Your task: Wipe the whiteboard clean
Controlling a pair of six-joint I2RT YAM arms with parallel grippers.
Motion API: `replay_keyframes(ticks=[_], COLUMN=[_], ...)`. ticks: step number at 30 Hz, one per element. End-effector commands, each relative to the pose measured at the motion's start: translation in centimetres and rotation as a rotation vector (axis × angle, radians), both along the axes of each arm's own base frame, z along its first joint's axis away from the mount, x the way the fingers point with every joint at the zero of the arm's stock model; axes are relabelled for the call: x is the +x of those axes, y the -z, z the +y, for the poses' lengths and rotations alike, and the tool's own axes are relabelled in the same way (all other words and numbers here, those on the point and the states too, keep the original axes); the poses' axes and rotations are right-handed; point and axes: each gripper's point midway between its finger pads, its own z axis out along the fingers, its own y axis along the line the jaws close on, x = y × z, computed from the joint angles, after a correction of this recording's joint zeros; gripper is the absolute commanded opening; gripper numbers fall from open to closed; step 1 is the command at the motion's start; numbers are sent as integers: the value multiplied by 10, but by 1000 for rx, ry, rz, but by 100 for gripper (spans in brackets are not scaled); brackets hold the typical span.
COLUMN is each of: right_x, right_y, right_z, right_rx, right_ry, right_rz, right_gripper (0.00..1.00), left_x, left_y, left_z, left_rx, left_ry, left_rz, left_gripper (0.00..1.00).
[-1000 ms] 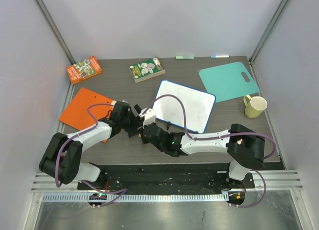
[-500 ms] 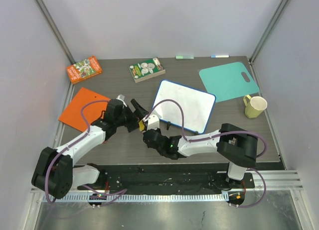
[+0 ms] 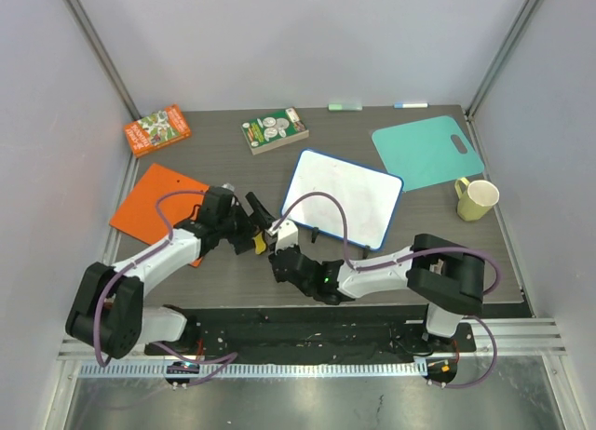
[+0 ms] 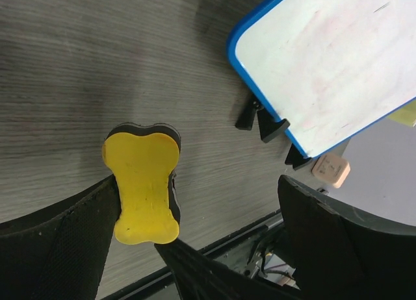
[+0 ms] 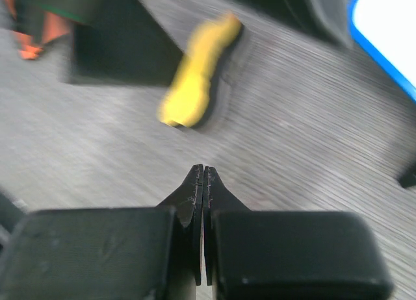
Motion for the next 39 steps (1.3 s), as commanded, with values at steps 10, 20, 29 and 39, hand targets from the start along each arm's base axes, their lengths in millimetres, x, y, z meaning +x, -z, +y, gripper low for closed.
replay_keyframes(ticks=[10, 20, 29, 39], right_x=[5, 28, 23, 24], right_y=[-26, -27, -26, -69], right_z=[35, -9, -11, -65], right_rx=[122, 76, 46, 8], right_ry=[-17, 232, 189, 258], right_rz=[-39, -86, -84, -154], right_gripper=[1, 1, 1, 92], left_x=[-15, -63, -79, -48], left_y=[-22, -14, -21, -65], left_z=[-14, -10, 56, 69], left_rx=[-93, -109, 207, 349], left_ry=[105, 219, 86, 122], left_rz=[-17, 73, -28, -210], left_gripper=[100, 100, 100, 100])
